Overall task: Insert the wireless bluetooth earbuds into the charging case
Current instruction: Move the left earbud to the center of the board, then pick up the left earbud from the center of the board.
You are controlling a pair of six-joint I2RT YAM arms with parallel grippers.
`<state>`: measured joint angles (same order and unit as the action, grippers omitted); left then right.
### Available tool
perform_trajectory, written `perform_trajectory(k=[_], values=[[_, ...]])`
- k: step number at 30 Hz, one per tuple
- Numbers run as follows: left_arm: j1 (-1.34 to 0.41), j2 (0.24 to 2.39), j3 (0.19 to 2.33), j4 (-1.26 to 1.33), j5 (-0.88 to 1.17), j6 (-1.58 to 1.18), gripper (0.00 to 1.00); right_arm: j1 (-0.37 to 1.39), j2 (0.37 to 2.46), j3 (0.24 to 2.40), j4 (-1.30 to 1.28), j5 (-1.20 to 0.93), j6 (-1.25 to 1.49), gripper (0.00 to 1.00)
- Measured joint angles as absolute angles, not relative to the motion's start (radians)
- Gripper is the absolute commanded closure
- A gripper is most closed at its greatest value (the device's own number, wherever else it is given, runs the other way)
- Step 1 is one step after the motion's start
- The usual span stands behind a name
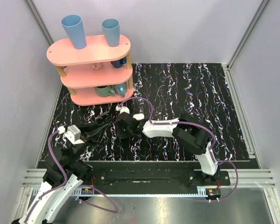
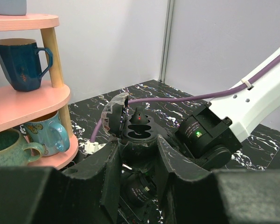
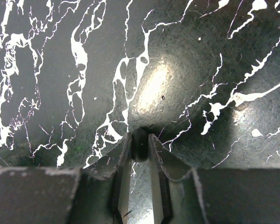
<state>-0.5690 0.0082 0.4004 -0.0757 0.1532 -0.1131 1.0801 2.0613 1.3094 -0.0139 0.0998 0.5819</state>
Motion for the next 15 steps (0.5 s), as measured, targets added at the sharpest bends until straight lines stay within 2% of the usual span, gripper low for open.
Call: perform_trajectory(k=[6,15], values=[[-0.567,0.008,0.4,-0.075,0.154,-0.114,1.0,1.08,2.061,1.301,0.001,0.1,0.586,0.68],[-0.567,0.008,0.4,-0.075,0.154,-0.114,1.0,1.08,2.059,1.289,0.025,0.101,0.596,0.67]])
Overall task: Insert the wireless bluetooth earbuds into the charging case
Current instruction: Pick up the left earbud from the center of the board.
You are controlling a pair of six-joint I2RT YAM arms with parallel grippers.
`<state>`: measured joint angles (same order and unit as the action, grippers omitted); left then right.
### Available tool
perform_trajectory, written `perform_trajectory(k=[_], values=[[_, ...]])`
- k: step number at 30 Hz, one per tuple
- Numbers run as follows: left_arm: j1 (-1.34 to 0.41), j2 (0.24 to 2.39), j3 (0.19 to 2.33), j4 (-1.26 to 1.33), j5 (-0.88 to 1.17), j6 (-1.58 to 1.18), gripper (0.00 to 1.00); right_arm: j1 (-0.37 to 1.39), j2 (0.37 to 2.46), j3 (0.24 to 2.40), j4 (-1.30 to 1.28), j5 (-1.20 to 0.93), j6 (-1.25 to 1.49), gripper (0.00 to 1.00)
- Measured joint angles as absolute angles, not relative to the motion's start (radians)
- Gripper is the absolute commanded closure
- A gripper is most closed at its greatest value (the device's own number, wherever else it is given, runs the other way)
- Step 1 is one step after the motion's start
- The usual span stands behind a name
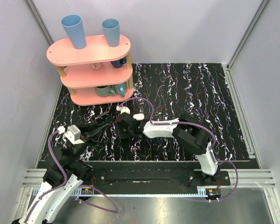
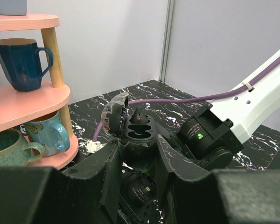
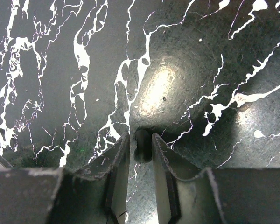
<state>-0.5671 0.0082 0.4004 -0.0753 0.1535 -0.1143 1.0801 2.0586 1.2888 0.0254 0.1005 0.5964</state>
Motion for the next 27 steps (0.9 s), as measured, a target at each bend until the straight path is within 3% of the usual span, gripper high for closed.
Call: perform_trajectory(k=[14,20,27], values=[[-0.567,0.008,0.4,-0.075,0.154,-0.117,1.0,1.08,2.028,1.262,0.024,0.105,0.599,0.64],[-0.564,0.008,0.4,-0.075,0.154,-0.119,1.0,1.08,2.027,1.261,0.025,0.106,0.6,0.76],[-0.564,0.008,0.4,-0.075,0.154,-0.124,1.0,1.08,2.026,1.257,0.028,0.111,0.603,0.83]])
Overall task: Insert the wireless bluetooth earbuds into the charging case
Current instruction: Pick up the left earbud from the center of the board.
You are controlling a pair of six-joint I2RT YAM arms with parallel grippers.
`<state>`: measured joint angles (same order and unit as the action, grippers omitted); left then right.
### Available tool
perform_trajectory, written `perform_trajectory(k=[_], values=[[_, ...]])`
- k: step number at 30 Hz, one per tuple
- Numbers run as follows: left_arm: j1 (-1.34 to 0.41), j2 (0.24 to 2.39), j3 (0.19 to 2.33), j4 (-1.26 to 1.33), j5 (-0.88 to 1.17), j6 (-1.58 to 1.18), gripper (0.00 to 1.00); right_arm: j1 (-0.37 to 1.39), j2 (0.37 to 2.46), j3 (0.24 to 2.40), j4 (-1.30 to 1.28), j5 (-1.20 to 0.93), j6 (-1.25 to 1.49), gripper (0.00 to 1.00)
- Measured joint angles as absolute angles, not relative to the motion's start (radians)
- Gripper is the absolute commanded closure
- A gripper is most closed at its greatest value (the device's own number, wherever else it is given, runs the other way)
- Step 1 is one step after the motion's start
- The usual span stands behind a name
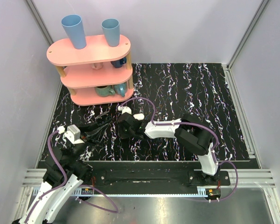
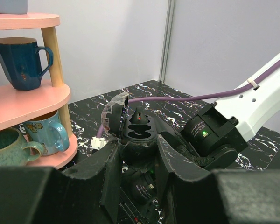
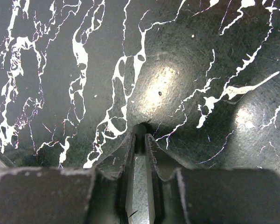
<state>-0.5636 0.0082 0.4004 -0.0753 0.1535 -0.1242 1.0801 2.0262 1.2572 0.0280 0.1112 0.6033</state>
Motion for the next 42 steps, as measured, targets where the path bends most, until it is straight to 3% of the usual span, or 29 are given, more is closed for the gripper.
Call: perform_trajectory(k=[15,33,42], values=[[-0.563,0.008,0.4,-0.075,0.154,-0.125,1.0,1.08,2.019,1.256,0.024,0.114,0.591,0.92],[-0.559,0.008,0.4,-0.075,0.154,-0.125,1.0,1.08,1.988,1.235,0.025,0.113,0.564,0.93],[-0.557,0.008,0.4,-0.073,0.154,-0.125,1.0,1.079,1.987,1.229,0.026,0.112,0.562,1.0]])
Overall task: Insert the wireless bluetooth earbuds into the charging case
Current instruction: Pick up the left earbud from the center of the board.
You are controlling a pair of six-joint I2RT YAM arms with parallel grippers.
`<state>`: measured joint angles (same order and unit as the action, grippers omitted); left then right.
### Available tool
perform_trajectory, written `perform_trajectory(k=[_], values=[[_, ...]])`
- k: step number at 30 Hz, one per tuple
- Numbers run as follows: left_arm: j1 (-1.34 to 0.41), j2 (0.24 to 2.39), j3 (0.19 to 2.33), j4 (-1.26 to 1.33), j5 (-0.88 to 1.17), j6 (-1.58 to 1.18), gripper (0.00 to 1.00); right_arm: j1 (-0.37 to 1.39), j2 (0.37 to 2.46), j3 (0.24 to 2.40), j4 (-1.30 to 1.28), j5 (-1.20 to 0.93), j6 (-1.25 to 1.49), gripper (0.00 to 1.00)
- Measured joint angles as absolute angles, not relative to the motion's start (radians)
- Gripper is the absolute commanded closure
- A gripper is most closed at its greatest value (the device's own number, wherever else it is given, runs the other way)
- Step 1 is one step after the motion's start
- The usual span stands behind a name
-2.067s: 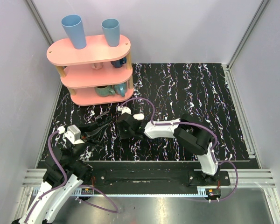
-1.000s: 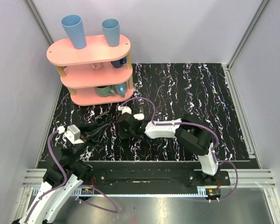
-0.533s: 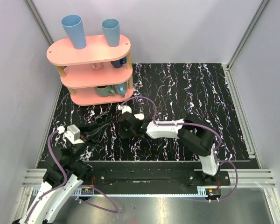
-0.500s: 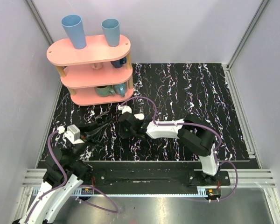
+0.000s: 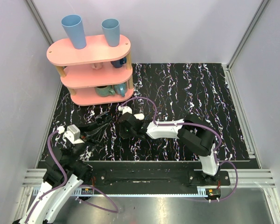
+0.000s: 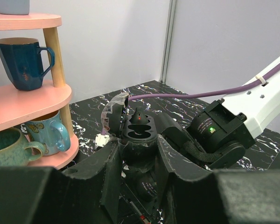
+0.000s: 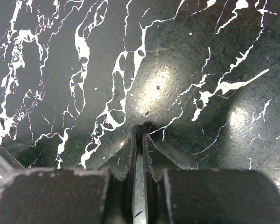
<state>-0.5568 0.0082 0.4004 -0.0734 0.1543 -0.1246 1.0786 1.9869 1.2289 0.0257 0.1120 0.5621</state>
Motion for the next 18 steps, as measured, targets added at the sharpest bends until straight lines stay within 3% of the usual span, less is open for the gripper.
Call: perform_trajectory(k=[18], values=[[-0.551,0.008,0.4,-0.073,0.159,-0.125,1.0,1.056,1.871,1.167,0.034,0.093,0.557,1.0]])
